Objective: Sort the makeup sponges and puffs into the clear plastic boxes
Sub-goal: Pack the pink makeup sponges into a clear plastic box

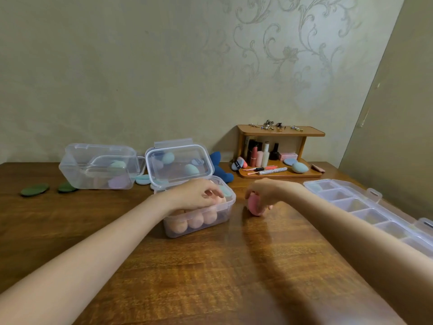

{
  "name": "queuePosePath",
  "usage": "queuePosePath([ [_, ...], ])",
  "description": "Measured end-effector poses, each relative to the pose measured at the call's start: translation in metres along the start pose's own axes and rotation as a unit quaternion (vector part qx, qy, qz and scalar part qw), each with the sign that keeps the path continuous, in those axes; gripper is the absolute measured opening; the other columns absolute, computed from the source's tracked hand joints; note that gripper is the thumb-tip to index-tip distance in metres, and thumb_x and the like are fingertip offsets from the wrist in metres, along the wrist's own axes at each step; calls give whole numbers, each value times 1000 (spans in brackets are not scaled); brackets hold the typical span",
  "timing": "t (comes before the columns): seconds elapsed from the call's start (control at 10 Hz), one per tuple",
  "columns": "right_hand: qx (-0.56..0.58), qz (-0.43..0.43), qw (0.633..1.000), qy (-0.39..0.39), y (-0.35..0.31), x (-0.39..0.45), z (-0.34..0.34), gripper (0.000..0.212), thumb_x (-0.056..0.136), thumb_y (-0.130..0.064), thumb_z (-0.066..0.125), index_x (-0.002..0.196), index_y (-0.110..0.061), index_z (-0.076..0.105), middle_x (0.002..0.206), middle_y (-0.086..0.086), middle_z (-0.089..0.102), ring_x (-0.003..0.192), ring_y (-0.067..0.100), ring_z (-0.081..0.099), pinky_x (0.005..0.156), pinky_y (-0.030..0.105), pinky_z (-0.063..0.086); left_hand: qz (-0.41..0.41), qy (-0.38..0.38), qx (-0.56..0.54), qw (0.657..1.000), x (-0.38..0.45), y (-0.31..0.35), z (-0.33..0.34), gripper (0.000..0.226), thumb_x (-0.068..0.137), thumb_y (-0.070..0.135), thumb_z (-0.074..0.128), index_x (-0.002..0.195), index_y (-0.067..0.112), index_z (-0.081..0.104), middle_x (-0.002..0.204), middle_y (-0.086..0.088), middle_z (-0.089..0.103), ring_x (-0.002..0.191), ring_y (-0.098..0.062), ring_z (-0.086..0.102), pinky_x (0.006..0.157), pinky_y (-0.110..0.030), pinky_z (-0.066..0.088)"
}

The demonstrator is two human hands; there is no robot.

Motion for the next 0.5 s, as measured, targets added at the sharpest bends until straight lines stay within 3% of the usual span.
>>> queuePosePath([
  [0.1,76,-37,994,75,1,-7,-25,52,81,-5,67,129,-12,48,128,11,51,102,22,59,74,24,55,0,-15,-9,1000,-3,-2,-1,30,93,17,52,120,23,62,114,17,57,95,5,51,74,-3,37],
  [0.2,263,-136,951,88,-19,-22,-66,45,82,-3,66,124,-13,52,119,4,52,87,13,60,59,16,53,-6,-50,-16,999,-8,-8,0,29,93,18,51,120,24,61,108,22,57,101,4,55,88,-12,42],
  [0.3,282,-185,941,-5,-44,-25,-70,39,85,0,62,120,-15,55,115,2,55,88,12,61,64,16,53,-5,-71,8,997,-8,-8,1,30,93,14,48,119,18,62,115,13,61,108,-5,56,98,-26,44],
  [0.4,109,-169,974,-106,-77,-11,-48,41,87,3,57,126,-7,54,107,3,55,78,10,58,62,15,51,-4,-98,50,994,-7,-7,5,30,94,11,47,120,13,62,130,2,56,113,-10,52,103,-24,38],
  [0.5,15,-143,984,-106,-89,4,-47,45,86,4,59,129,-4,52,102,2,54,69,8,57,55,11,50,-11,-80,56,995,-7,-6,4,31,95,15,48,123,11,59,132,-5,55,94,1,51,85,-4,36],
])
Point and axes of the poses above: each hand's wrist, its own x-axis towards the middle knuckle, its own z-axis out of the palm, y = z × x, the point moved 7 cm from there along x, towards the middle knuckle
